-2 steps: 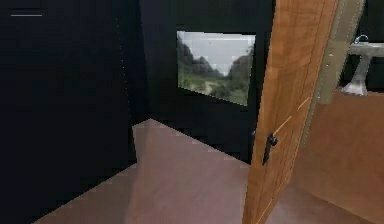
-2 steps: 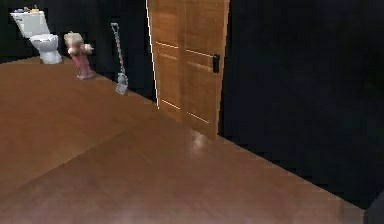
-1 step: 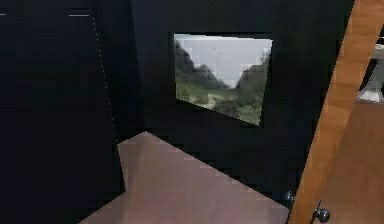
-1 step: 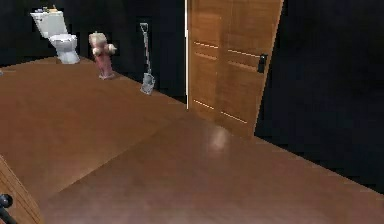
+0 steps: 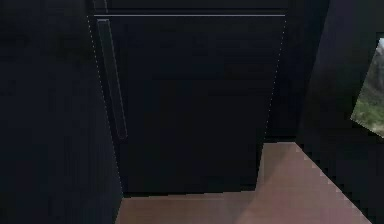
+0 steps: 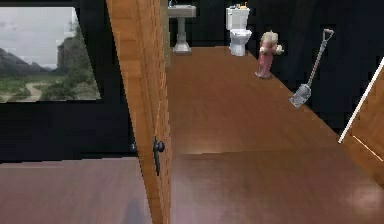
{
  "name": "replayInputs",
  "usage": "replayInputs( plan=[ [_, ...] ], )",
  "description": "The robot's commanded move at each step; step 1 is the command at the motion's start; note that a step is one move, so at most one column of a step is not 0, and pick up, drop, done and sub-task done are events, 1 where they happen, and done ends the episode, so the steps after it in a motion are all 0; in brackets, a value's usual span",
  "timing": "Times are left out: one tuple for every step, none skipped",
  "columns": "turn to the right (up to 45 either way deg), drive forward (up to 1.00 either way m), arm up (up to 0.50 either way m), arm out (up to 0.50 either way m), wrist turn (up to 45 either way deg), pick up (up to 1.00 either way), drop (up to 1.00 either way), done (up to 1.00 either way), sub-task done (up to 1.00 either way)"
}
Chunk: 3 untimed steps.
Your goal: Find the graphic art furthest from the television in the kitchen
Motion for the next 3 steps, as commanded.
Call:
replayInputs(
  plan=[
    [-6.0, 0.00, 0.00, 0.00, 0.0, 0.00, 0.00, 0.00, 0.00],
    [0.0, 0.15, 0.00, 0.00, 0.0, 0.00, 0.00, 0.00, 0.00],
    [27.0, 0.00, 0.00, 0.00, 0.0, 0.00, 0.00, 0.00, 0.00]
  ],
)
